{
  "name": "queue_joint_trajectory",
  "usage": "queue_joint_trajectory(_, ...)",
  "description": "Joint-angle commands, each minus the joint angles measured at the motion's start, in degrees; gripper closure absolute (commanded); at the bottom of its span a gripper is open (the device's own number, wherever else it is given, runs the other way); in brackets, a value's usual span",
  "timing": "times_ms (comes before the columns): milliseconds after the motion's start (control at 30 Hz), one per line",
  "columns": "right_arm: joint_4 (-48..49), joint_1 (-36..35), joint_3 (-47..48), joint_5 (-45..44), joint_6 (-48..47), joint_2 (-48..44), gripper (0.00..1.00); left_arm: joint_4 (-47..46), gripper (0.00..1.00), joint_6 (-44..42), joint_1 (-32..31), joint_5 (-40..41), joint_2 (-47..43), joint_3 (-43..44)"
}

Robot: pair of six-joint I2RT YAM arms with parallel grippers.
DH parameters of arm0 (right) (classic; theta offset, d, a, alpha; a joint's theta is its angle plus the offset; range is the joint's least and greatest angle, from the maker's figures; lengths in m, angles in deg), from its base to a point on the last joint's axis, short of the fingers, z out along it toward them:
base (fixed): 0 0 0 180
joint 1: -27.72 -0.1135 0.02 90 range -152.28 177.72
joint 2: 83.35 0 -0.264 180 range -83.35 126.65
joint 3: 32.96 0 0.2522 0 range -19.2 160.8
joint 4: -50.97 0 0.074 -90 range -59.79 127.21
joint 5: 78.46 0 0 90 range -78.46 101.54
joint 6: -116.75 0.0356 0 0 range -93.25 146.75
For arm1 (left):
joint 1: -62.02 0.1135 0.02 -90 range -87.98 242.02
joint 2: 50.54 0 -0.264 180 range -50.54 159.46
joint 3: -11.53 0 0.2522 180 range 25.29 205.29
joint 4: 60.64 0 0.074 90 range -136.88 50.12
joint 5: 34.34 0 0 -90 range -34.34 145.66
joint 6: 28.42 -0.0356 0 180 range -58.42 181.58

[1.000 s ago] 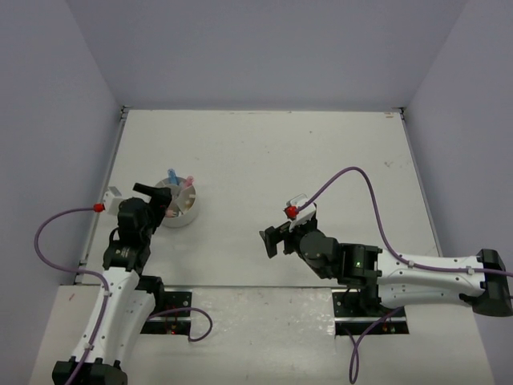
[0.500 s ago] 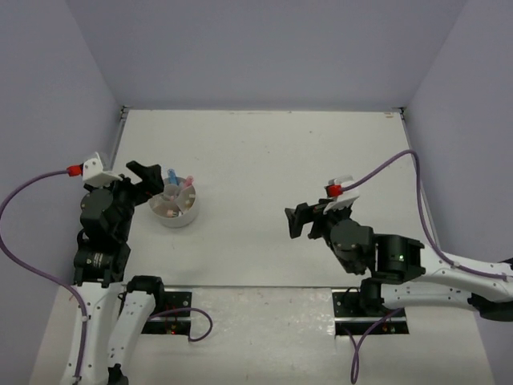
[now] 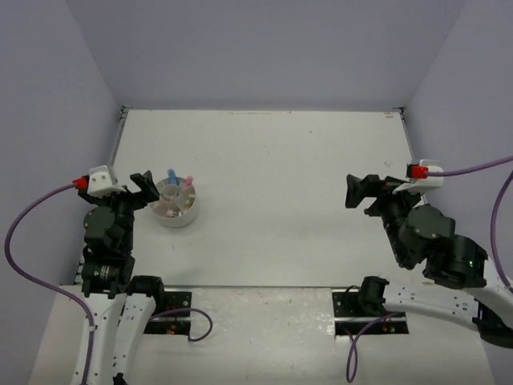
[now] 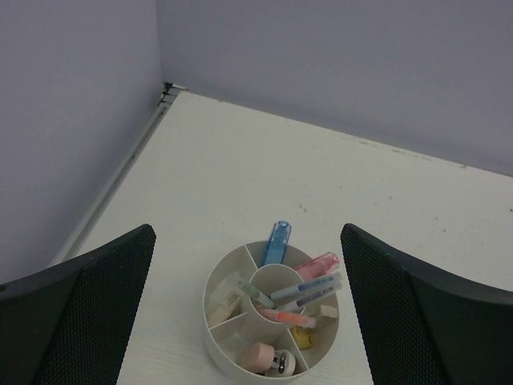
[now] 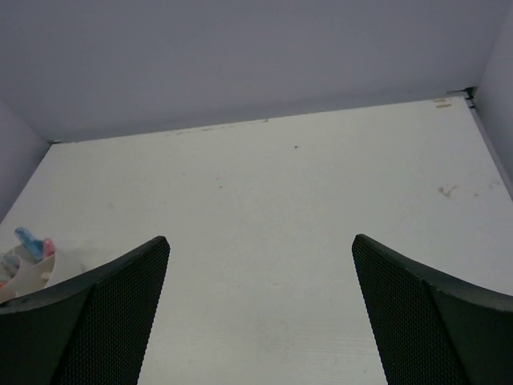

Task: Sort the stationery into containers
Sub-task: Reset both arms

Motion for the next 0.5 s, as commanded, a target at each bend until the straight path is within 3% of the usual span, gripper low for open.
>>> queue_joint_trajectory(0, -1.3, 17.7, 3.0, 25.6, -0.4, 2.4, 0.01, -4.6, 0.00, -3.4, -0.2, 3.5, -1.3, -0.9)
queue_joint_trajectory(67, -2.9, 26.8, 3.7, 33.2, 0.8, 11.5, 0.01, -4.5, 0.00, -4.0, -0.3, 4.1, -1.4, -0.1)
queue_joint_trajectory(167, -3.4, 32.7, 1.3, 26.6, 4.3, 15.7, 0.01, -2.9, 0.00, -5.5, -1.5, 7.3, -1.2, 1.3)
queue_joint_trajectory(267, -3.5, 35.3, -3.9, 25.2, 9.2, 7.2, 0.01, -1.9, 0.00, -7.6, -5.1, 11.4, -2.8, 0.3)
queue_joint_trajectory(333, -3.4, 35.3, -7.1, 23.5, 10.1, -4.5, 0.01, -3.3, 0.00, -7.8, -6.4, 11.8, -5.1, -1.7)
queue_joint_trajectory(467, -3.9, 35.3, -8.3, 24.8, 4.9, -16.8, 0.01, -4.3, 0.00, -6.1, -6.3, 8.9, -6.3, -2.9)
